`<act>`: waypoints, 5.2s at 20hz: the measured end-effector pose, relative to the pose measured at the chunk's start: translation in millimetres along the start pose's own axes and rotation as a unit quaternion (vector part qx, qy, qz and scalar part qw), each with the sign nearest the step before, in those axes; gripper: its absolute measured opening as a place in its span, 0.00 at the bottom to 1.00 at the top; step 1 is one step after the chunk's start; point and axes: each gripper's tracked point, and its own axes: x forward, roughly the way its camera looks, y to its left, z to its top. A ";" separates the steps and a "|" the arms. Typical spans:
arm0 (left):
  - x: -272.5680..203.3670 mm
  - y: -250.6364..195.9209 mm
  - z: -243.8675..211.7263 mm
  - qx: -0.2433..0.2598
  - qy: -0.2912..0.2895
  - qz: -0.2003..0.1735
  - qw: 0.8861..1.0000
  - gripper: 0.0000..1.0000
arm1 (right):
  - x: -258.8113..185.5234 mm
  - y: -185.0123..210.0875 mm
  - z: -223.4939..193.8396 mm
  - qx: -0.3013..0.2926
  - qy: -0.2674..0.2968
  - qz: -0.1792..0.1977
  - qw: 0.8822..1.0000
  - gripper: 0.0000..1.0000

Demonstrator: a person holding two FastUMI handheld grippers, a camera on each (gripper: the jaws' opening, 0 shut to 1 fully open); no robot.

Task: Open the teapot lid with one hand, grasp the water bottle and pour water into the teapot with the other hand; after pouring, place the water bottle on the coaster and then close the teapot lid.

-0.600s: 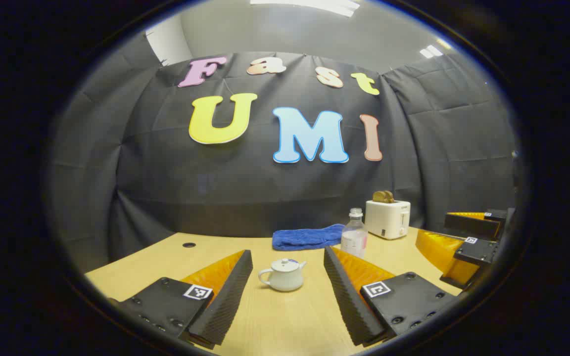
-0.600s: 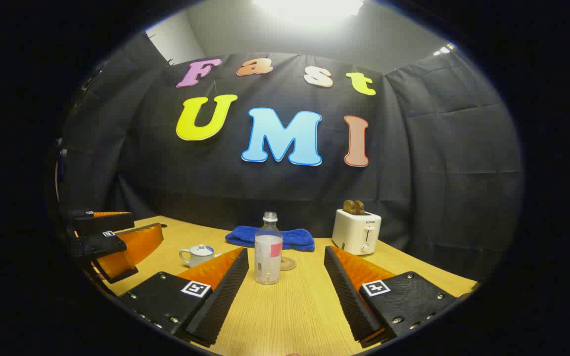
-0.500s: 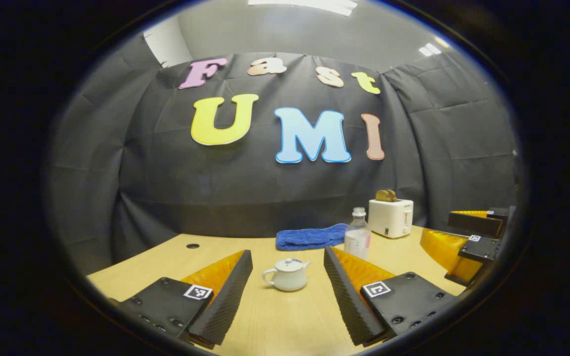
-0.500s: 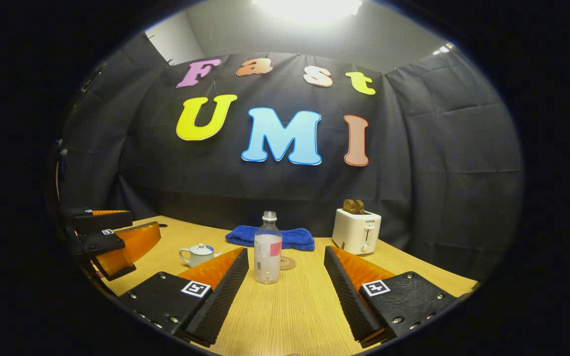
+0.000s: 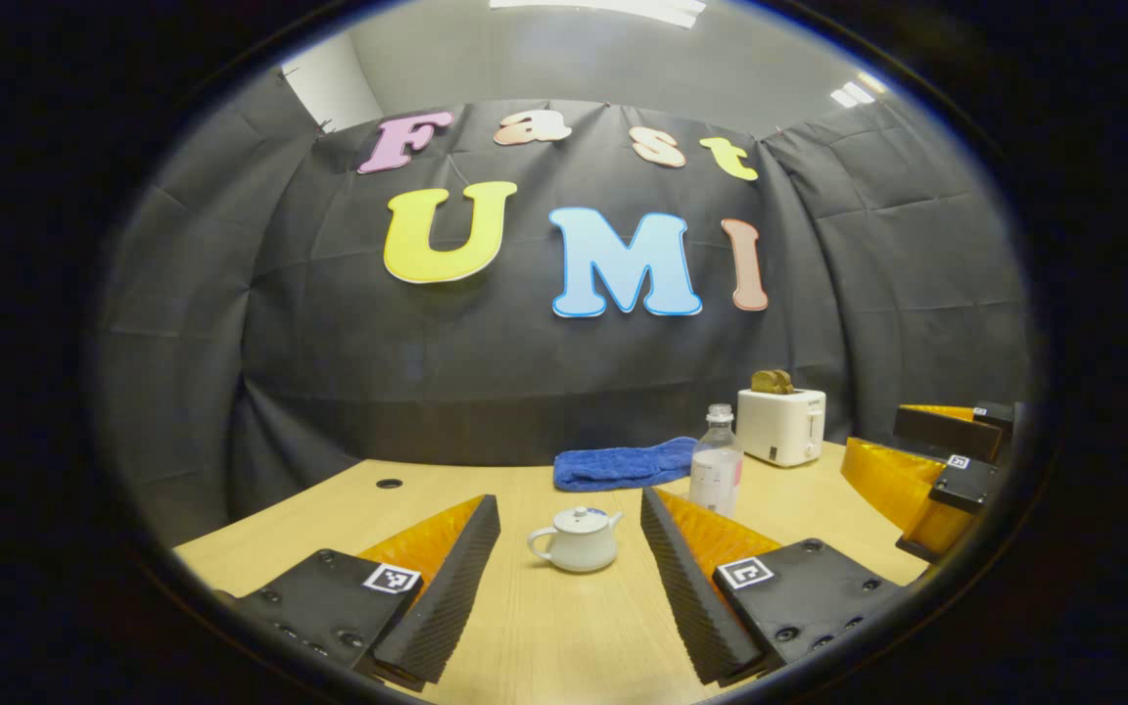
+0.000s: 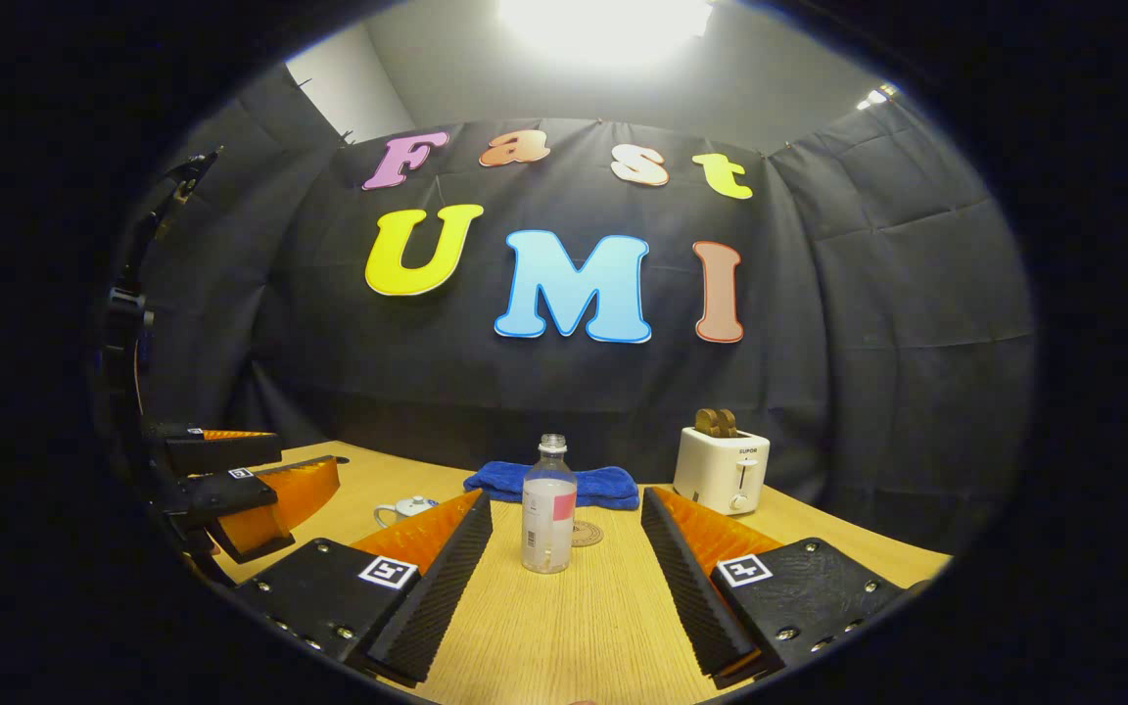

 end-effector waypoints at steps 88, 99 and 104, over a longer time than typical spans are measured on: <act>152.7 90.7 -41.6 0.003 0.010 0.000 1.000 0.18 | 184.5 17.3 -130.3 0.044 0.171 0.012 0.984 0.96; 151.5 119.1 -48.9 -0.055 0.007 0.017 0.998 0.17 | 187.7 15.4 -131.3 0.043 0.175 0.004 0.984 0.77; 151.8 120.4 -56.9 -0.060 0.015 0.017 0.998 0.15 | 187.1 17.7 -128.0 0.020 0.168 0.001 0.986 0.75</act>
